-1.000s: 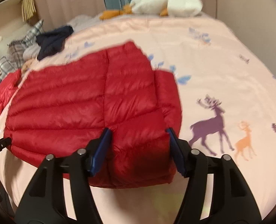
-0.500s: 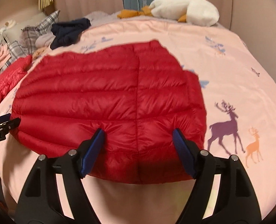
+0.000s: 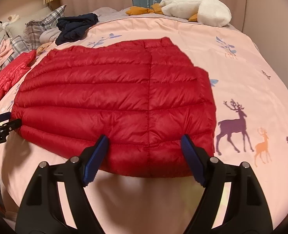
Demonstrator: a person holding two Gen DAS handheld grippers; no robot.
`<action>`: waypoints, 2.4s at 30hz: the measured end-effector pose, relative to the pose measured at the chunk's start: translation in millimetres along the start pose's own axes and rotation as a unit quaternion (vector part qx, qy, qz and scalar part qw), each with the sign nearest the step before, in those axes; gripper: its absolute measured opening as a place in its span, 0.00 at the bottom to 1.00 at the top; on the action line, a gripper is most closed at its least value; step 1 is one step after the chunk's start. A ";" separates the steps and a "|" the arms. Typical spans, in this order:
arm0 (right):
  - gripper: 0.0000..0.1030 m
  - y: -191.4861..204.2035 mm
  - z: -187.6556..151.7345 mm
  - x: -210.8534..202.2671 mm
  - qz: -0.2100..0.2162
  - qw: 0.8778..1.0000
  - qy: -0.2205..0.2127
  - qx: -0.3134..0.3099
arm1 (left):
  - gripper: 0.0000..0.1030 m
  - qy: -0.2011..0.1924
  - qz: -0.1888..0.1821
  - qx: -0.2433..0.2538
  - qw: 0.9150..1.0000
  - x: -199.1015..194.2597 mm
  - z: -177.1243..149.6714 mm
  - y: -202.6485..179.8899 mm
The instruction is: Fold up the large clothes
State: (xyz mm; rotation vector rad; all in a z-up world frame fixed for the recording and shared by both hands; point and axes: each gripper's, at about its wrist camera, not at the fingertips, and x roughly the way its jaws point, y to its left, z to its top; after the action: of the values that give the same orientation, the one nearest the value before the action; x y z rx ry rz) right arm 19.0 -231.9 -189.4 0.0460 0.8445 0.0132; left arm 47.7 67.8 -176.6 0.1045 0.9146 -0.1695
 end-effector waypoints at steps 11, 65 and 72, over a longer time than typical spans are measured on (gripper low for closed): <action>0.98 26.6 55.2 -102.8 0.022 0.997 -0.078 0.002 | 0.99 -0.093 0.003 -0.003 0.996 -99.4 60.1 -21.8; 0.98 88.2 54.6 -134.1 -0.019 1.000 0.012 -0.004 | 0.99 -0.058 0.051 -0.021 0.997 -156.8 55.5 -50.9; 0.98 87.5 55.6 -134.6 -0.019 1.000 0.012 -0.005 | 0.99 -0.058 0.051 -0.021 0.997 -156.5 55.3 -51.6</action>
State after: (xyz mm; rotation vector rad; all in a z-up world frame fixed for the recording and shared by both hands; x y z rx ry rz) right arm -28.3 -150.5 -47.9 0.0202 0.8695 -0.0168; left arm -12.7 24.1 -19.6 0.1011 0.7955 -0.0605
